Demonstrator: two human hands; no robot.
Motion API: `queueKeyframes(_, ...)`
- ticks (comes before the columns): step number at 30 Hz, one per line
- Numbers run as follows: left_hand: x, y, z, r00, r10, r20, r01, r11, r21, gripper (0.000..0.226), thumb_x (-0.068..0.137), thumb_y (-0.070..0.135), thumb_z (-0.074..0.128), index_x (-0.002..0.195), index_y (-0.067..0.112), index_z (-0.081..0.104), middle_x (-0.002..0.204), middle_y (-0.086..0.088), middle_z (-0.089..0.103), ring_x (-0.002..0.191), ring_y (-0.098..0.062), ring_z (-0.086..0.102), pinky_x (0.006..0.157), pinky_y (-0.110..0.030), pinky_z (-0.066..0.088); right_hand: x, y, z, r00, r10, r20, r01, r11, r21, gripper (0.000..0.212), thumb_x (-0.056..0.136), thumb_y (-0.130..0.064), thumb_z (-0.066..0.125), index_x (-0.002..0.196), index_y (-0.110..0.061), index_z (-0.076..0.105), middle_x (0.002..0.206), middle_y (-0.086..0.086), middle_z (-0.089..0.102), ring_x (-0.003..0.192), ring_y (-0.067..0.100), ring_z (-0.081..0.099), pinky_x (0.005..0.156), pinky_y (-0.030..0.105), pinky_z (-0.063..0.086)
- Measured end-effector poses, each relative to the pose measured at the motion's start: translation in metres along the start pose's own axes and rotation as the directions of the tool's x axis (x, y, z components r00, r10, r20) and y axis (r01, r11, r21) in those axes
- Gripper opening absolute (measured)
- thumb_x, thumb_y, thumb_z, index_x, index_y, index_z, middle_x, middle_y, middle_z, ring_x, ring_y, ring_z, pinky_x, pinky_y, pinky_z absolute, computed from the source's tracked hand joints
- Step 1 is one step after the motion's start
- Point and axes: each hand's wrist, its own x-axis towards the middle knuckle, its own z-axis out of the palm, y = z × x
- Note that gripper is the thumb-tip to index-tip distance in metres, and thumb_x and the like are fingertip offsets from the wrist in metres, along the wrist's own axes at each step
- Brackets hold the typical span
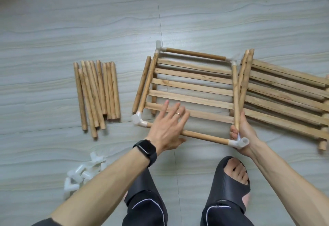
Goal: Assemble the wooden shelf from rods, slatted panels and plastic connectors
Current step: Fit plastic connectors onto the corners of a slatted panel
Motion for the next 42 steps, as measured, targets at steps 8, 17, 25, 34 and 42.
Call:
queueKeyframes(8,0.036,0.055,-0.014,0.999,0.031,-0.035,-0.033,0.997,-0.075,0.087,0.074,0.039,0.063,0.147,0.005,0.029,0.131,-0.02,0.047,0.116,-0.037,0.045,0.11,-0.049,0.033,-0.028,0.012,0.032,1.0,0.022,-0.003,-0.021,0.993,0.118,0.044,0.099,-0.067,0.04,0.084,-0.025,0.043,0.048,-0.005,0.03,0.036,0.008,0.026,0.041,0.021,0.022)
queueKeyframes(17,0.043,0.028,-0.026,0.996,0.059,-0.064,-0.061,0.997,-0.037,0.074,0.074,0.04,0.059,0.137,0.01,0.037,0.123,-0.015,0.053,0.105,-0.034,0.051,0.099,-0.044,0.04,-0.026,0.006,0.046,0.983,0.11,0.145,-0.146,0.952,0.268,0.058,0.094,-0.072,0.044,0.065,-0.022,0.036,0.048,-0.006,0.032,0.039,0.008,0.032,0.043,0.021,0.027)
queueKeyframes(25,0.044,0.032,-0.029,0.994,0.107,0.004,-0.107,0.994,-0.033,0.089,0.074,0.04,0.062,0.15,0.01,0.024,0.138,-0.017,0.044,0.12,-0.035,0.043,0.113,-0.048,0.03,-0.028,0.014,0.043,0.997,0.065,0.038,-0.074,0.934,0.349,0.056,0.097,-0.068,0.043,0.067,-0.021,0.034,0.048,-0.004,0.029,0.037,0.01,0.029,0.038,0.02,0.029)
queueKeyframes(34,0.041,0.033,-0.037,0.982,0.186,0.018,-0.186,0.983,0.011,0.072,0.072,0.043,0.058,0.133,0.009,0.04,0.116,-0.014,0.05,0.099,-0.03,0.047,0.094,-0.042,0.042,-0.038,0.022,0.049,0.998,0.012,-0.069,0.011,0.943,0.333,0.047,0.097,-0.066,0.047,0.081,-0.022,0.047,0.044,-0.005,0.033,0.032,0.007,0.029,0.032,0.018,0.026)
queueKeyframes(42,0.048,0.056,-0.043,0.983,0.181,0.009,-0.18,0.982,-0.061,0.066,0.07,0.042,0.052,0.128,0.012,0.043,0.117,-0.013,0.051,0.096,-0.03,0.047,0.092,-0.043,0.043,-0.044,0.02,0.047,0.999,0.049,-0.023,-0.038,0.94,0.34,0.057,0.085,-0.076,0.056,0.101,-0.022,0.064,0.055,-0.004,0.035,0.042,0.008,0.03,0.045,0.022,0.028)
